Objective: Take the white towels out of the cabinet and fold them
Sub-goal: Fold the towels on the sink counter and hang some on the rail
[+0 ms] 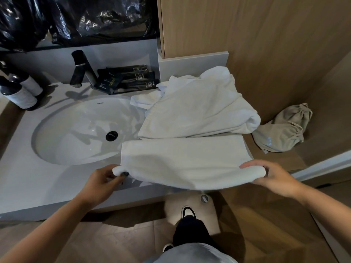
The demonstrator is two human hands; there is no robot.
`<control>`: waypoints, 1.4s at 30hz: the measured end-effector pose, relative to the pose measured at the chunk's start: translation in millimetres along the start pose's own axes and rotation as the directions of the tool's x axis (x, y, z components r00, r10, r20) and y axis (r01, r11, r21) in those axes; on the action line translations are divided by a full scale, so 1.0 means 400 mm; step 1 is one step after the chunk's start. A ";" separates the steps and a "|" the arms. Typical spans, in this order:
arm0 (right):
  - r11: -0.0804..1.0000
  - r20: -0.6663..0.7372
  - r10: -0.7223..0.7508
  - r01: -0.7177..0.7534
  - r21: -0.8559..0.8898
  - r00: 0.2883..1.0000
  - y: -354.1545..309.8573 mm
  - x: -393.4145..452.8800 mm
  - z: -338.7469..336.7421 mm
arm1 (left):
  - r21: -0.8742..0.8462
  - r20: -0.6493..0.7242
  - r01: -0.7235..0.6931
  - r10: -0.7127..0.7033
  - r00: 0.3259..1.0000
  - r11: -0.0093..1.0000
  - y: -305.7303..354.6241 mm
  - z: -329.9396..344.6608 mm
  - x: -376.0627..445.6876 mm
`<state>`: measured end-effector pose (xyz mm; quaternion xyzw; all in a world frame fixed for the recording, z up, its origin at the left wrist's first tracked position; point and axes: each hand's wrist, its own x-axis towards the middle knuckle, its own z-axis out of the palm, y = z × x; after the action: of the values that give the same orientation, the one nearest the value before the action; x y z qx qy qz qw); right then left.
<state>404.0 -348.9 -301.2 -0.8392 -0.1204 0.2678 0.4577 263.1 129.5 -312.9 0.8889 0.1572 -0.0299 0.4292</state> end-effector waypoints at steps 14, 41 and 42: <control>0.979 -0.550 0.016 0.099 0.179 0.835 -0.022 0.105 0.088 | -0.174 -0.393 0.035 -0.102 0.914 0.984 0.060 0.109 0.044; 0.740 -0.576 -0.082 -0.338 -0.582 0.814 -0.063 0.202 0.122 | 0.595 -0.080 -0.265 0.384 0.920 0.759 0.159 0.167 0.101; 0.736 -0.587 -0.065 -0.358 -0.574 0.807 -0.073 0.205 0.128 | 0.588 0.041 -0.313 0.359 0.932 0.745 0.166 0.192 0.106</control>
<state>444.5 -260.0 -327.3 -0.9925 0.0058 -0.0193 0.1209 329.8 42.2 -319.0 0.9914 -0.0066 0.0342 0.1265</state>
